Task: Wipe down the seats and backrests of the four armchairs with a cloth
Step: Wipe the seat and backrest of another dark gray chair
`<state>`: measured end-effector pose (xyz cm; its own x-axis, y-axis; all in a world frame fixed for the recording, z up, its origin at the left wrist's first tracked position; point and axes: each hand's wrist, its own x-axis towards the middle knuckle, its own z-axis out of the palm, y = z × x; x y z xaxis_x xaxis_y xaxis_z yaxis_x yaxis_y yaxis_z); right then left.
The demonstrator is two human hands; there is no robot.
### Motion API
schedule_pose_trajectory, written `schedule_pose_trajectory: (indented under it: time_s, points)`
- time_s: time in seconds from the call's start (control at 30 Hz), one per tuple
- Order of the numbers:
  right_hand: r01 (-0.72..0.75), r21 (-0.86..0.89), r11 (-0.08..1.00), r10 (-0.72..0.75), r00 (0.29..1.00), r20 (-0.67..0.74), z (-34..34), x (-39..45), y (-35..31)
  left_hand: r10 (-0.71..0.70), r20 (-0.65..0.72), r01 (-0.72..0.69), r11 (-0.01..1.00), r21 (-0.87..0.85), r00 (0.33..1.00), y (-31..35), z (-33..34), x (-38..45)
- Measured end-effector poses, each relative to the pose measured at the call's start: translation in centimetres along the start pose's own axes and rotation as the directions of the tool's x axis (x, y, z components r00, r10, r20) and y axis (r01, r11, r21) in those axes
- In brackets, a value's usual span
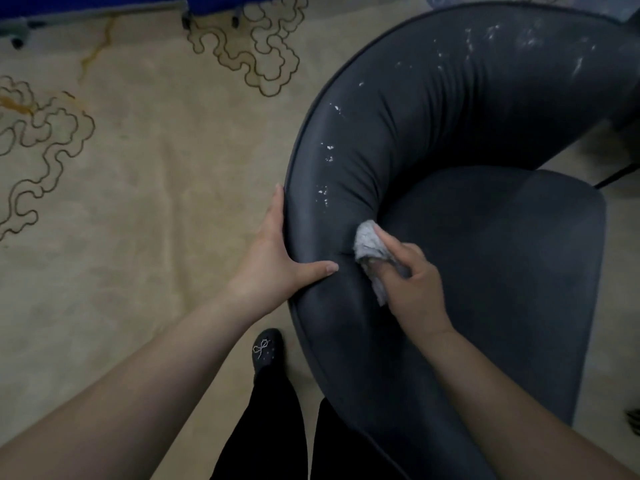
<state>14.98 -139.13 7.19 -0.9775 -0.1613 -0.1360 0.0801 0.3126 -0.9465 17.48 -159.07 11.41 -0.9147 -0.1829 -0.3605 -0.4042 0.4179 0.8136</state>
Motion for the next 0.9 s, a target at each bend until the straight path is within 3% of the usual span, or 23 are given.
schedule_pose_trajectory:
  time_s: [0.07, 0.23, 0.4, 0.57, 0.63, 0.7, 0.73, 0.83, 0.9]
  points:
    - [0.043, 0.0, 0.999, -0.043, 0.999, 0.016, 1.0, -0.2, -0.5, 0.005, 0.011, -0.005, 1.0, 0.007, 1.0, 0.1, -0.2, 0.1]
    - [-0.178, -0.027, 0.984, 0.173, 0.974, -0.147, 0.1, 0.4, -0.6, 0.018, 0.061, -0.018, 1.0, 0.009, 0.998, 0.1, -0.9, 0.9]
    - [0.09, 0.033, 0.995, -0.085, 0.988, -0.132, 4.7, 1.7, -3.8, 0.061, 0.119, -0.059, 0.998, -0.02, 0.991, -0.3, -1.8, 2.2]
    - [-0.102, 0.075, 0.992, 0.123, 0.925, -0.359, 4.2, 3.9, -4.1, 0.111, 0.18, -0.117, 0.993, 0.018, 0.977, -0.4, -2.9, 3.1]
    - [0.039, -0.001, 0.999, -0.037, 0.944, -0.327, 4.8, 4.3, -5.1, 0.12, 0.206, -0.127, 0.992, 0.024, 0.971, -0.6, -3.1, 3.5]
    - [0.193, -0.116, 0.974, -0.211, 0.961, -0.177, 6.2, 4.9, -5.9, 0.119, 0.226, -0.129, 0.991, 0.032, 0.967, -0.7, -3.3, 3.8]
    - [0.202, -0.147, 0.968, -0.222, 0.965, -0.136, 6.7, 5.4, -6.2, 0.12, 0.239, -0.13, 0.991, 0.026, 0.964, -0.7, -3.4, 3.8]
    - [0.046, -0.092, 0.995, -0.069, 0.961, -0.266, 5.8, 7.8, -6.5, 0.145, 0.268, -0.149, 0.989, -0.006, 0.952, -0.7, -3.6, 4.0]
    - [0.018, -0.107, 0.994, -0.052, 0.944, -0.326, 5.1, 8.2, -6.3, 0.149, 0.273, -0.15, 0.989, -0.019, 0.95, -0.7, -3.8, 4.2]
